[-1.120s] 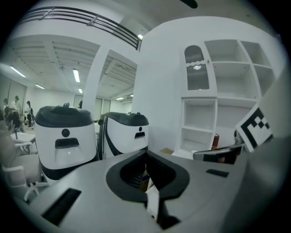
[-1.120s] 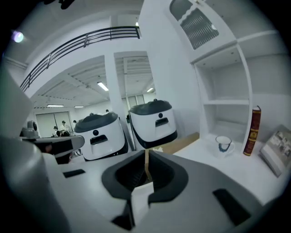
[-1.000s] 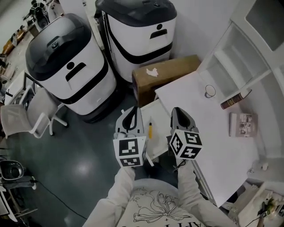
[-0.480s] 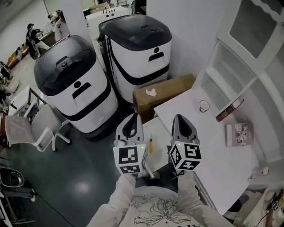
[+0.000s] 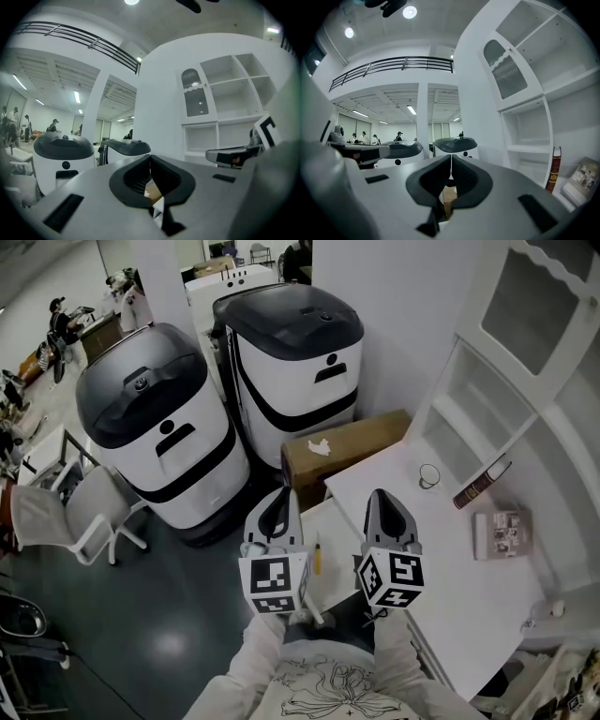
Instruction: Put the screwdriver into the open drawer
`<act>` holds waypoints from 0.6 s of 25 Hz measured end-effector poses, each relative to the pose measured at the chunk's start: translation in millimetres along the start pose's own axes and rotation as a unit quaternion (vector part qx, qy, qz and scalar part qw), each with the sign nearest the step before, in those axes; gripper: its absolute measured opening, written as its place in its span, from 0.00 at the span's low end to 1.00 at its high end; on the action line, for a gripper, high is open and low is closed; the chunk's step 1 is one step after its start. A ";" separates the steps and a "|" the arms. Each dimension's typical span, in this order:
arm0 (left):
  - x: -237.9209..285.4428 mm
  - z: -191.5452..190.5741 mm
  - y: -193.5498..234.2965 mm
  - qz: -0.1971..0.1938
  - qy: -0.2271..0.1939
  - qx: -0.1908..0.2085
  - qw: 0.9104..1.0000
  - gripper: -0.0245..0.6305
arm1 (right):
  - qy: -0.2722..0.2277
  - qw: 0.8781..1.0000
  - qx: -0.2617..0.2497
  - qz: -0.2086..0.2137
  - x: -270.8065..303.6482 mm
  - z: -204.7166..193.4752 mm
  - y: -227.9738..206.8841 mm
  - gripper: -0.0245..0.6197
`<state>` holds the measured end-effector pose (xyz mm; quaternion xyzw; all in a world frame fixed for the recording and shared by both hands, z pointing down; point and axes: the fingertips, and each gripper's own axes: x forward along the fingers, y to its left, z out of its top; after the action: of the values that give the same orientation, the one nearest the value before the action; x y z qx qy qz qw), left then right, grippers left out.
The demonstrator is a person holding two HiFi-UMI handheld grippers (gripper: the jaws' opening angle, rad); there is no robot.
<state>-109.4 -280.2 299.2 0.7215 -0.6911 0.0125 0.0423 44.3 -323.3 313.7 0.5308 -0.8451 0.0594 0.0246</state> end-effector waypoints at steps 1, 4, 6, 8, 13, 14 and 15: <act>-0.1 -0.1 0.2 0.000 0.000 -0.001 1.000 0.05 | -0.001 1.000 0.000 0.000 0.1 0.6 -0.1 0.05; -0.6 0.4 0.5 0.000 -0.001 -0.001 1.000 0.04 | -0.004 1.000 -0.002 0.001 0.8 3.3 1.0 0.05; -1.1 2.4 0.9 0.000 -0.003 0.000 1.000 0.05 | -0.005 1.000 -0.004 0.002 1.4 4.9 2.8 0.05; -1.4 4.0 1.6 0.000 -0.004 0.001 1.000 0.05 | -0.006 1.000 -0.006 0.002 2.1 5.2 4.5 0.05; -0.2 3.7 2.5 0.002 -0.003 -0.001 1.000 0.05 | -0.001 1.000 -0.006 0.002 4.2 2.6 3.7 0.05; 0.2 3.5 2.9 0.002 -0.003 -0.001 1.000 0.05 | 0.000 1.000 -0.006 0.002 4.8 1.9 3.2 0.05; 0.5 3.6 3.2 0.002 -0.003 -0.001 1.000 0.05 | 0.001 1.000 -0.005 0.001 5.2 1.4 2.6 0.05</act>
<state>-112.7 -281.1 295.8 0.7200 -0.6928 0.0093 0.0409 39.8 -327.0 312.7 0.5295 -0.8460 0.0554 0.0281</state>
